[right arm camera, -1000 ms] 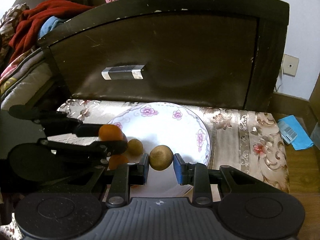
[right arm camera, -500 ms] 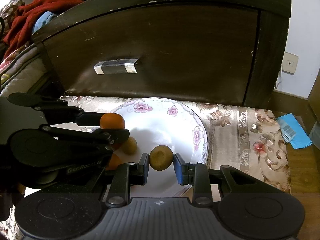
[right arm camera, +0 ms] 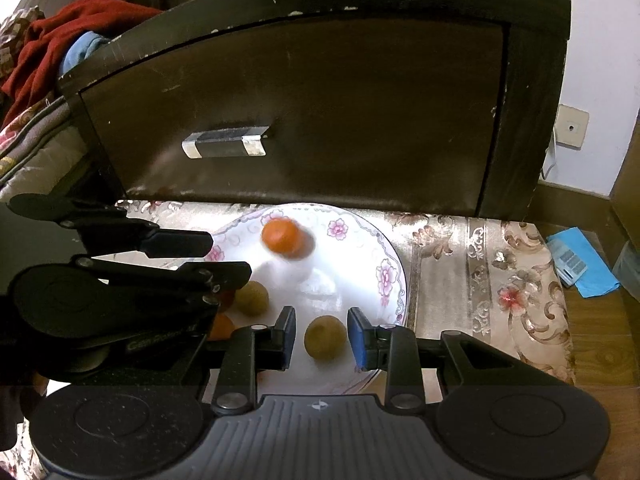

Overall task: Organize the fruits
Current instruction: 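Open both tools to drop the mandarin and tan fruit into the bowl, then grasp a red tomato with the left tool while the right tool grasps a mandarin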

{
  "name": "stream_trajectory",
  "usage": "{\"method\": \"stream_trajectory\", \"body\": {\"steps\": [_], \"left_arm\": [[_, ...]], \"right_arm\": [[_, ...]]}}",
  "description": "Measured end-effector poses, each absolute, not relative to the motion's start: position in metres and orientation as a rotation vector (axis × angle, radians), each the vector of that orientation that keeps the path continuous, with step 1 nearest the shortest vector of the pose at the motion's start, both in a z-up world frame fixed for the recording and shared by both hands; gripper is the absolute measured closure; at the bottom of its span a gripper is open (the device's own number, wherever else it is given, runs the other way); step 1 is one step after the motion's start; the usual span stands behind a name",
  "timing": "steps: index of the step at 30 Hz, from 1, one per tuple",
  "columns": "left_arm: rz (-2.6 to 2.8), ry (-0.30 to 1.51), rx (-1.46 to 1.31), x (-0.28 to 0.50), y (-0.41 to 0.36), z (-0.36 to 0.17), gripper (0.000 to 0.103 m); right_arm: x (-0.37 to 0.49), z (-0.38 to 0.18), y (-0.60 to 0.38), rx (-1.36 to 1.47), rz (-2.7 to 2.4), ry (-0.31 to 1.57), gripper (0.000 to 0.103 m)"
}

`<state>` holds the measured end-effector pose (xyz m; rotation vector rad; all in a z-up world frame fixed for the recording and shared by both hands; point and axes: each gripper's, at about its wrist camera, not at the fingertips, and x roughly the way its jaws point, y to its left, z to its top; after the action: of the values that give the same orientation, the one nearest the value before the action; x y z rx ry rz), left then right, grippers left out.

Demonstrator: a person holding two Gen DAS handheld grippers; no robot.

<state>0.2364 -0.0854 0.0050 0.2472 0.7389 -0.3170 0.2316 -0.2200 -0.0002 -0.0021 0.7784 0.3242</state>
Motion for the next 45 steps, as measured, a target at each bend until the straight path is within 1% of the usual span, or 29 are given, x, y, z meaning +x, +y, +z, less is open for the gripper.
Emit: {"method": "stream_trajectory", "body": {"steps": [5,15,28,40,45], "left_arm": [[-0.316,0.732,0.248,0.231,-0.085,0.013,0.062],[-0.307,0.716,0.245,0.213,-0.078,0.03,0.062],[-0.295,0.739,0.219,0.175,-0.056,0.034,0.061],[-0.275,0.847,0.185,0.135,-0.027,0.008,0.061],[-0.28,0.904,0.171,0.129,-0.025,-0.008,0.061]], "right_arm": [[0.226,0.005,-0.221,0.005,0.32,0.77,0.075],[0.209,0.021,-0.217,0.018,0.328,0.745,0.074],[0.18,0.033,-0.204,0.016,0.366,0.738,0.073],[0.152,0.018,-0.184,-0.028,0.409,0.824,0.073],[0.145,0.01,-0.187,-0.017,0.403,0.871,0.073]]}}
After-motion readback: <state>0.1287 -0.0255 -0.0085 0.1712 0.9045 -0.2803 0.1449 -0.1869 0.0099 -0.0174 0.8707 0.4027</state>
